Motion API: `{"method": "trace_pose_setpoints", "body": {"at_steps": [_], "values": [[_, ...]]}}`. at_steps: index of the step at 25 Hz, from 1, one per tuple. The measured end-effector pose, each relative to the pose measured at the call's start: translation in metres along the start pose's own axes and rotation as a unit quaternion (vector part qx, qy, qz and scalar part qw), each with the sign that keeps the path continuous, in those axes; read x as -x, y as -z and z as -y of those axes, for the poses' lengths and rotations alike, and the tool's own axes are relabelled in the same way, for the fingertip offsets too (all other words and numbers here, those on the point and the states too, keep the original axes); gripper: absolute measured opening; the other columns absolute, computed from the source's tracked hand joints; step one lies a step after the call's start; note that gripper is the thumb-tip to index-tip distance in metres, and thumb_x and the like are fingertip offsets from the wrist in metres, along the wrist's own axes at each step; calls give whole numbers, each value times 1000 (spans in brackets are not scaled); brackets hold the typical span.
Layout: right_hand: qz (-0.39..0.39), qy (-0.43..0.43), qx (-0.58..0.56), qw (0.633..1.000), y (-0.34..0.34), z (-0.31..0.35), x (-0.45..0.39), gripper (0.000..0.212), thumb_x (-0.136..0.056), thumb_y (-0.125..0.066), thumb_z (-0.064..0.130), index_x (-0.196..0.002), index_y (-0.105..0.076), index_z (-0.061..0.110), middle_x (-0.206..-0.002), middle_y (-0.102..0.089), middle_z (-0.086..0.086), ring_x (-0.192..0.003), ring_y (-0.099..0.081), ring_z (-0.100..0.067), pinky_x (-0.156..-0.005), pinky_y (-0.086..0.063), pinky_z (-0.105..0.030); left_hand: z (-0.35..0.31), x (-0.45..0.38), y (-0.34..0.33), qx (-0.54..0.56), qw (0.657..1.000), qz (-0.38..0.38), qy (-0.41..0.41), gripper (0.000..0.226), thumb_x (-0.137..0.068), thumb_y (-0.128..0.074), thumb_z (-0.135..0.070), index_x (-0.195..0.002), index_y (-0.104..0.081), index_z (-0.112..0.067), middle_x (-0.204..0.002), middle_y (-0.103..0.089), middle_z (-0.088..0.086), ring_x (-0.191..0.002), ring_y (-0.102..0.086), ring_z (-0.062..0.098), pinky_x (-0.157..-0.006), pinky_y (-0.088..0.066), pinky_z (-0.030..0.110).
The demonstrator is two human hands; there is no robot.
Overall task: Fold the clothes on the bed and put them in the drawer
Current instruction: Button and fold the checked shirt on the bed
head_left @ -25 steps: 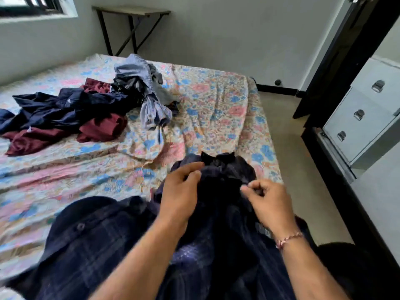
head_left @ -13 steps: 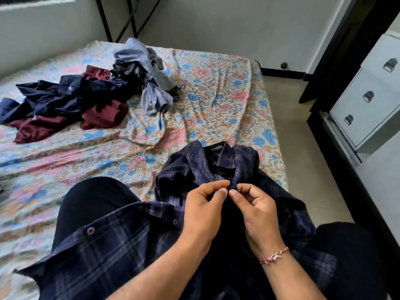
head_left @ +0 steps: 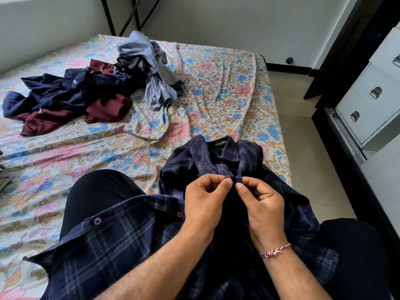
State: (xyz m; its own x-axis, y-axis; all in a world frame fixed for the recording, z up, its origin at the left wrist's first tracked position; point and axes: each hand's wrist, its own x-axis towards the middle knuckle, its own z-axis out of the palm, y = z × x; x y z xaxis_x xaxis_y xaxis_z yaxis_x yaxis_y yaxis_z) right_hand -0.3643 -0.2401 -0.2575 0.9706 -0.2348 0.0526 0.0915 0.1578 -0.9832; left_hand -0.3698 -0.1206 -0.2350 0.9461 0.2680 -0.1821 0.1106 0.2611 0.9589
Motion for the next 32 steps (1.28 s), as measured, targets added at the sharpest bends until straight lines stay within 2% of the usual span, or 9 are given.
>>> {"method": "trace_pose_setpoints", "body": {"at_steps": [3, 5, 9, 12, 17, 22, 25, 28, 32], "values": [[-30, 14, 2, 999, 0, 0, -1, 17, -85, -81, 3, -89, -81, 19, -90, -79, -7, -85, -74, -21, -81, -59, -32, 0, -2, 3, -33, 999, -23, -16, 12, -89, -82, -14, -79, -76, -12, -70, -72, 2, -65, -60, 7, -63, -51, 23], [-23, 28, 23, 999, 1, 0, 0, 15, -85, -81, 4, -89, -80, 18, -89, -79, -6, -83, -74, -19, -79, -60, -29, 2, -3, 3, -72, 997, -24, -28, 14, -88, -84, -15, -78, -74, -12, -70, -70, 1, -65, -59, 7, -61, -50, 24], [-7, 54, 75, 996, -1, 1, 2, 15, -86, -81, 4, -93, -79, 18, -89, -79, -1, -84, -76, -18, -79, -61, -29, 4, -2, 0, -66, 998, -1, -22, 10, -88, -81, -12, -81, -74, -13, -81, -74, 15, -72, -63, 15, -72, -55, 36], [1, 48, 71, 996, 0, 1, 2, 16, -86, -80, 5, -93, -79, 19, -90, -79, -1, -86, -76, -19, -79, -61, -30, 3, -1, 0, -28, 999, 22, 11, 8, -91, -79, -15, -84, -77, -13, -87, -77, 17, -80, -70, 22, -84, -59, 45], [4, 45, 89, 995, 1, -1, 3, 15, -86, -81, 6, -93, -79, 19, -90, -79, 2, -87, -76, -17, -79, -60, -30, 2, -1, 1, -24, 999, 13, 24, 11, -93, -77, -15, -82, -78, -11, -85, -77, 17, -78, -71, 23, -82, -60, 45], [3, 44, 96, 994, 1, -4, 1, 15, -86, -81, 7, -93, -79, 19, -90, -79, 2, -86, -75, -14, -78, -59, -26, 4, -5, 3, 6, 998, 6, 58, 13, -91, -79, -17, -80, -78, -9, -89, -77, 19, -91, -76, 36, -91, -60, 56], [11, 51, 107, 993, 1, -4, 0, 15, -88, -79, 6, -94, -79, 20, -91, -79, 3, -88, -75, -14, -79, -59, -25, 6, -6, 2, -4, 999, 17, 28, 12, -91, -78, -16, -80, -78, -11, -88, -77, 19, -83, -72, 26, -90, -59, 52], [12, 61, 101, 993, 3, -2, -1, 18, -88, -78, 4, -93, -79, 21, -91, -79, 4, -87, -75, -13, -79, -59, -24, 8, -7, 2, -54, 998, 21, -13, 12, -91, -79, -19, -79, -78, -15, -80, -77, 10, -73, -67, 15, -76, -58, 39], [26, 72, 112, 991, 6, -3, -2, 27, -93, -69, -3, -94, -79, 22, -93, -80, 6, -92, -75, -10, -82, -57, -19, 14, -12, 3, -107, 993, -12, -39, 12, -90, -80, -24, -80, -78, -19, -68, -71, -2, -62, -58, 7, -62, -50, 29]]}}
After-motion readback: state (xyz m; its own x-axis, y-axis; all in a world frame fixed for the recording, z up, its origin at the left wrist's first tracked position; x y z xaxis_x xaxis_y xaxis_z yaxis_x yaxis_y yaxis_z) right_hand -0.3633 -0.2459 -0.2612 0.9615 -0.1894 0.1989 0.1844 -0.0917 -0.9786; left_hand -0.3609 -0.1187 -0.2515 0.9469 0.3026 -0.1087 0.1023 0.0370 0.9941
